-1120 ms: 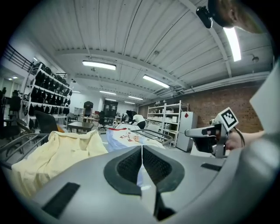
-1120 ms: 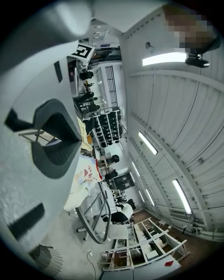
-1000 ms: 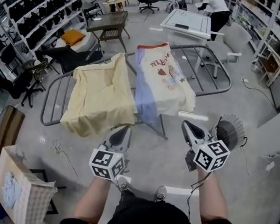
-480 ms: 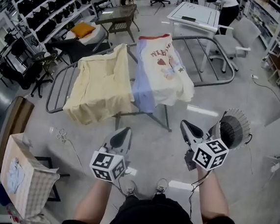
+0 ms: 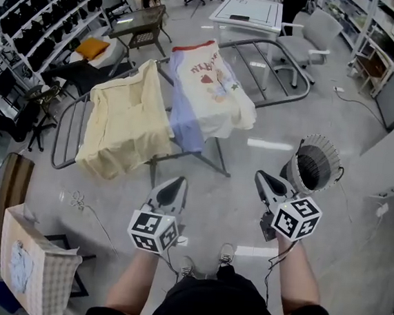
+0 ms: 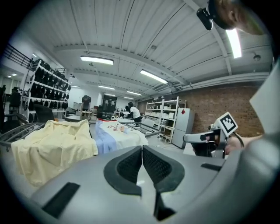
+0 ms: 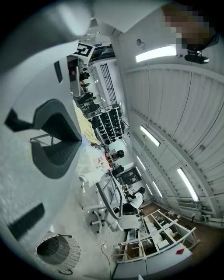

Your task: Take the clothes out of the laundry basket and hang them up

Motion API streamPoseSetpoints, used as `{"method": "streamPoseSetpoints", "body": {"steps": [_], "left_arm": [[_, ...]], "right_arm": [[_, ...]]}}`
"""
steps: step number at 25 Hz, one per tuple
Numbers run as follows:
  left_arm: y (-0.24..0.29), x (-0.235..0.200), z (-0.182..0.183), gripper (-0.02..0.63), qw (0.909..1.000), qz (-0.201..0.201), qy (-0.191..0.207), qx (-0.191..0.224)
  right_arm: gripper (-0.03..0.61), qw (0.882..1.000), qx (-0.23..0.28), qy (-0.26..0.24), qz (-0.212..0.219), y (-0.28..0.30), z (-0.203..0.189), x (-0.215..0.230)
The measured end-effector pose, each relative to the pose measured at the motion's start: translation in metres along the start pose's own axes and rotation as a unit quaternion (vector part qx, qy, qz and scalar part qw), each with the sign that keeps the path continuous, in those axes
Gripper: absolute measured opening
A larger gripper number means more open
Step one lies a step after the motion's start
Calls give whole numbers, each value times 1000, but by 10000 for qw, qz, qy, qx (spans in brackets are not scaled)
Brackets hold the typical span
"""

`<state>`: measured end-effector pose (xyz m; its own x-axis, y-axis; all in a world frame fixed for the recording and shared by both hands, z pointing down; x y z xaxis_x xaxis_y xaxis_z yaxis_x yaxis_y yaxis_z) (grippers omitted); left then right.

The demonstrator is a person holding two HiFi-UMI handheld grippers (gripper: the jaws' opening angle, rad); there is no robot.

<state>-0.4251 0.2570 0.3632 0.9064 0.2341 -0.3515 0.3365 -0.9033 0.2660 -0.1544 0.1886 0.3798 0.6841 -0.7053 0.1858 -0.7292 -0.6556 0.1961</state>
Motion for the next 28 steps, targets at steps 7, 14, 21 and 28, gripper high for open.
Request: {"method": "streamPoseSetpoints", "body": {"steps": [7,14,21,28], "left_arm": [[-16,6,3,9,9984,-561,29,-17],[-42,1,13,9,9962,-874,58,25],[-65,-12,16,9,9957,-921,58,111],[-77,-23,20,9,9963,-845,28,175]], "right_arm": [[5,9980,80,-77,-622,-45,4,-33],[5,9954,198,-199,-921,-65,12,-76],[5,9950,243,-328,-913,-63,15,-108],[4,9958,240,-429,-771,-52,21,-124]]}}
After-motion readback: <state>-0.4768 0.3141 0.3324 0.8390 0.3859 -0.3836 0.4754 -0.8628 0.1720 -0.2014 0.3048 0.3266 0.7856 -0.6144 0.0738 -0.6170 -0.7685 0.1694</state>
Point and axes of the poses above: the fingertips, and each gripper's own axes: y forward along the fingers, x to its right, z out of its top, the point moved 8 cm from there along -y, backward along the fingers, and after that the axes turned 13 degrees about -y, right-handed, at the moved point
